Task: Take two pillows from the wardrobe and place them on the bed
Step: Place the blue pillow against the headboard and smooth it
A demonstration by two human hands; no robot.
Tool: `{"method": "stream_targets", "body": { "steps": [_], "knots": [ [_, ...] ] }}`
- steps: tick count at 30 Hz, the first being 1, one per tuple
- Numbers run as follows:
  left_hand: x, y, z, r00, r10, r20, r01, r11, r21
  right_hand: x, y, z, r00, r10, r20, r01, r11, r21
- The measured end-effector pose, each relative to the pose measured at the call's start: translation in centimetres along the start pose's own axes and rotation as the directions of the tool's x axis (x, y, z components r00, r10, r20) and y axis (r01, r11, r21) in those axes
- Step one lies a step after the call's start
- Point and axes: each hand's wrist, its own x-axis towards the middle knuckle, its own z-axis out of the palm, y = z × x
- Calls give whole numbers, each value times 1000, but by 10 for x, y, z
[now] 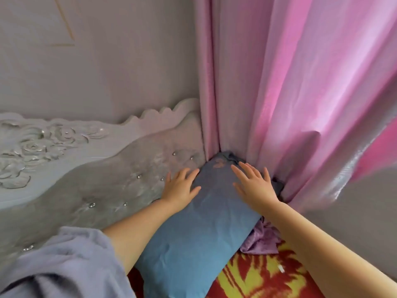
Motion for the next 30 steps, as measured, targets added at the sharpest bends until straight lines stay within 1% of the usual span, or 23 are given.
{"method": "stream_targets", "body": {
  "steps": [2,4,6,7,9,12,15,18,22,25,28,30],
  "knots": [
    [4,49,22,1000,28,3,-28,998,-52,-30,45,11,997,56,55,-55,998,-15],
    [-4,93,41,997,72,-24,-75,989,-126,-54,80,18,984,86,156,-84,996,-22],
    [-20,123,54,994,100,-50,-106,981,-162,-69,102,21,968,66,240,-61,998,-29],
    [-28,130,57,994,88,-62,-97,980,-171,-72,108,21,962,38,269,-30,999,-33],
    [-40,131,56,997,12,-80,-28,980,-195,-71,113,19,948,-29,316,42,998,-36],
    [-58,114,48,985,-155,-80,137,970,-201,-59,107,18,934,-110,339,131,991,-40],
    [-90,85,41,962,-270,-50,259,952,-164,-48,77,29,912,-182,368,204,979,-23],
    [-130,50,34,931,-365,-16,361,925,-120,-51,26,44,866,-273,419,303,953,-5],
    [-180,-2,18,906,-418,-62,410,905,-111,-51,-48,49,839,-354,412,396,918,-17],
    [-216,-51,11,915,-389,-105,381,920,-93,-51,-107,47,868,-346,356,377,926,-20],
    [-244,-102,4,934,-336,-122,329,942,-71,-63,-162,47,924,-255,287,270,963,-12],
    [-259,-125,-2,947,-301,-107,295,953,-70,-79,-190,49,931,-215,294,231,973,-20]
  ]
}}
